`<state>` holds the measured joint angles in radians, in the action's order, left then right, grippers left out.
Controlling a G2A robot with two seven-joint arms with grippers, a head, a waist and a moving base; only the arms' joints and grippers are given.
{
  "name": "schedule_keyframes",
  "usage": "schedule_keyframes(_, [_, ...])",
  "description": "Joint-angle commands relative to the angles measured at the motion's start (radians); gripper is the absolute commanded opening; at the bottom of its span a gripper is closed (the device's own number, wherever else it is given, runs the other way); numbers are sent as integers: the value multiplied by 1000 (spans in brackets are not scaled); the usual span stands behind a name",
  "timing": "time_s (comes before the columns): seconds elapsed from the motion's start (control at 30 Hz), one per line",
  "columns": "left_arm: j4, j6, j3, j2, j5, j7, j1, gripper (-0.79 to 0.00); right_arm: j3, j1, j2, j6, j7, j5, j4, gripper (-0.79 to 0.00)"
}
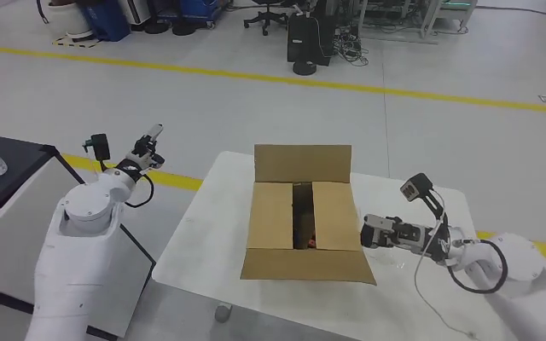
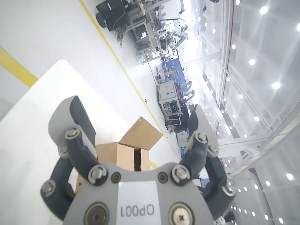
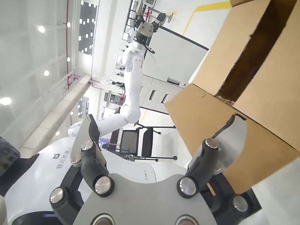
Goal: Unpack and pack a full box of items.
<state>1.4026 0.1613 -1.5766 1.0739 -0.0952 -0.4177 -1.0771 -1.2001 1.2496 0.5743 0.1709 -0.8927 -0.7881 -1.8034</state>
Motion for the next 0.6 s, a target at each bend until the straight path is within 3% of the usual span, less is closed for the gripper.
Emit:
schedule_keyframes(0.0, [-22,-30,-13,-2,13,22,10,0,80,-91,30,-31,-8,-27,44,0])
schedule_keyframes(0.3, [-54,-162,-19,-4,20,5,43,0,409,-414,189,-130,11,-12,290,0])
schedule_keyframes(0.57, [-62,-218,5,-6,48,-69,58,0,562,-574,305,-125,25,47,451,0])
